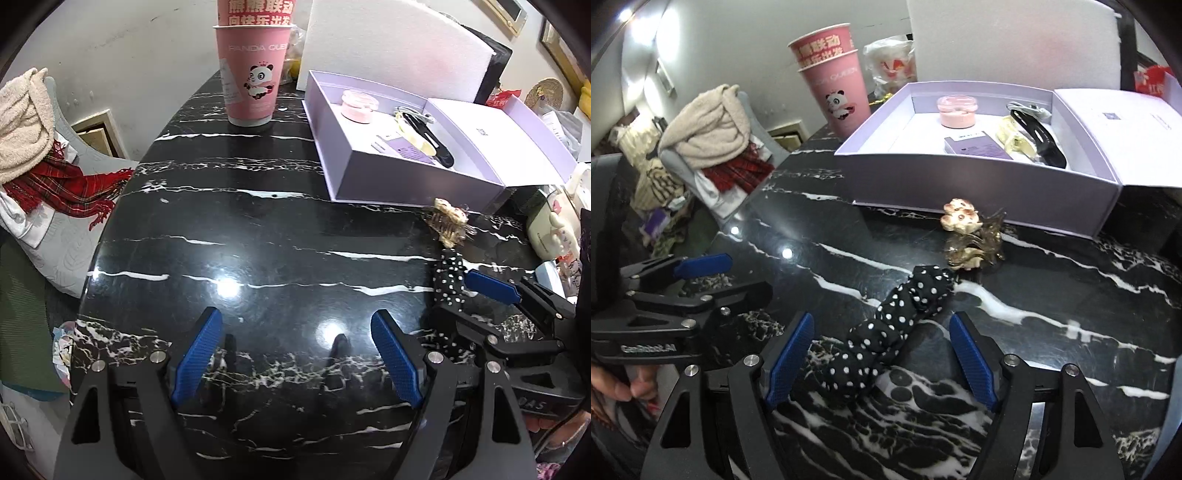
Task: Organize rigid objects
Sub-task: 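Grasp the polka-dot scrunchie with the right tool while left tool grasps the bear hair clip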
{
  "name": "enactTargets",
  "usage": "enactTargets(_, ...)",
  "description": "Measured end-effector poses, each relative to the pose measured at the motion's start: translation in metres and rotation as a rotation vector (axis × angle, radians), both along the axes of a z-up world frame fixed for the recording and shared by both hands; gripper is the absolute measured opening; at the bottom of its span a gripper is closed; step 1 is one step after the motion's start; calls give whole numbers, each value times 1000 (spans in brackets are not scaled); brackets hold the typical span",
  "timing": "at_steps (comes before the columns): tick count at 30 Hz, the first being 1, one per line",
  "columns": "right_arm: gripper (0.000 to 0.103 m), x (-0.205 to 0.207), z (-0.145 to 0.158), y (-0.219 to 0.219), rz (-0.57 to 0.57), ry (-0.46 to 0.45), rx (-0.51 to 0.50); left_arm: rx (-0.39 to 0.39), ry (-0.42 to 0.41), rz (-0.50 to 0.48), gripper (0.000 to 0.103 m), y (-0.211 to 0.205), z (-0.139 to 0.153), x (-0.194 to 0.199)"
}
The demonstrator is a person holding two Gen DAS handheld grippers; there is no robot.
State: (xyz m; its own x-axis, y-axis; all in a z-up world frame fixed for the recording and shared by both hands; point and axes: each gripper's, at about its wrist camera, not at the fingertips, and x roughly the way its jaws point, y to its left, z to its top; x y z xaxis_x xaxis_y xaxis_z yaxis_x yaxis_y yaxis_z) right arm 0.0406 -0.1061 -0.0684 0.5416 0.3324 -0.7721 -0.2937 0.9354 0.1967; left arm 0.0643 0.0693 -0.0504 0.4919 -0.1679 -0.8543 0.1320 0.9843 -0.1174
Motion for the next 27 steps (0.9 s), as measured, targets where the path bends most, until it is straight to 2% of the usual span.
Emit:
enactTargets(3,60,2,-3,0,-27,-5,-35,-7,1,-1,83,2,0,2)
enactTargets(6,46,3,-4,-6,-32,10,-5,-18,-2,-6,83,0,-1,5)
enactTargets(8,31,4,-4,-11,-22,36,38,-28,-1,-13,83,-2,-1,7)
enactTargets(10,23,4,-5,-15,-22,45,52,-31,-5,-25,83,-7,0,9)
enactTargets(15,20,-3,-4,-28,-25,48,62,-37,-19,-77,83,-29,2,12)
enactTargets(20,20,-13,-3,-53,-74,75,70,-72,-10,-135,83,-55,0,21)
enactTargets(27,20,-23,-1,-89,-145,83,58,-77,-30,-204,83,-96,3,30)
